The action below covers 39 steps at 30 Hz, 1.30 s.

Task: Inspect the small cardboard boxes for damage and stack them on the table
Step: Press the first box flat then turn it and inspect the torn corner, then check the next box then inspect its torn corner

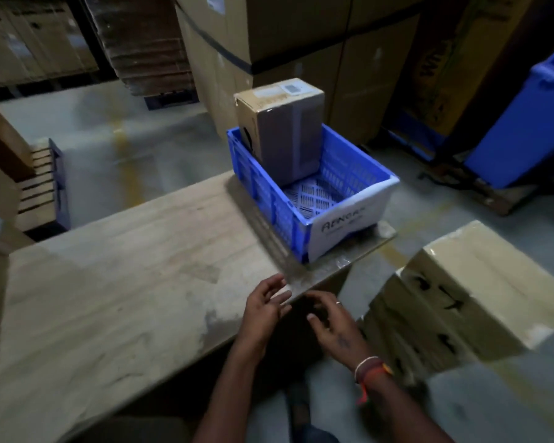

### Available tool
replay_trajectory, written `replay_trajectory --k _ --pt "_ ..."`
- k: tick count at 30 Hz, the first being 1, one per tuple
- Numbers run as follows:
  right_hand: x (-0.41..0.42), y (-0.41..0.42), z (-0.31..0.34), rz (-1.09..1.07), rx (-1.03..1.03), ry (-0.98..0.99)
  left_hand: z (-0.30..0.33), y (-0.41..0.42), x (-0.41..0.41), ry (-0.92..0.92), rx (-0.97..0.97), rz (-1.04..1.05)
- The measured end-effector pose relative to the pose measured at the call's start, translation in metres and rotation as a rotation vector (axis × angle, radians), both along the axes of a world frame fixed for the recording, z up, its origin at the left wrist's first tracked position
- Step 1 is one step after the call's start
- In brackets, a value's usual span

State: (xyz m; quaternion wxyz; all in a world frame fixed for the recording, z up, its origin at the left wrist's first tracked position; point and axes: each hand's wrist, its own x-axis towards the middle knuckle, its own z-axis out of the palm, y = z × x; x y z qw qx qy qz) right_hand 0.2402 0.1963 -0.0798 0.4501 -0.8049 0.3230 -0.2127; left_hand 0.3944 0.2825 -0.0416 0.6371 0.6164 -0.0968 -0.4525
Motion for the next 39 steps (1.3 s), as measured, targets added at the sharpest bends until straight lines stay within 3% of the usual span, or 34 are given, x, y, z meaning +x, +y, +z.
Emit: replay_trajectory --k 7,12,17,22,28,35,39 --pt "0.015 0.011 0.017 0.176 0.133 0.014 0.009 0.020 -0.044 -0.271 0.076 0.069" --pt "0.048 -0.002 0.038 0.207 -0.091 -0.009 0.029 0.046 -0.028 -0.711 0.338 0.080" --pt "0.064 -0.030 0.051 0.295 -0.287 0.022 0.044 0.025 -0.032 -0.923 0.464 0.062" --pt "0.039 -0.057 0.040 0.330 -0.532 0.179 0.039 -0.019 -0.053 -1.078 0.699 -0.065" --pt "-0.046 -0.134 0.009 0.191 -0.492 0.357 0.011 -0.101 -0.124 -0.922 0.546 -0.101" --pt "-0.195 -0.262 -0.011 -0.168 -0.404 0.592 -0.036 -0.219 -0.249 -0.377 0.386 -0.338" --pt "-0.264 -0.318 -0.017 -0.386 -0.361 0.606 -0.058 -0.257 -0.307 -0.068 0.374 -0.375"
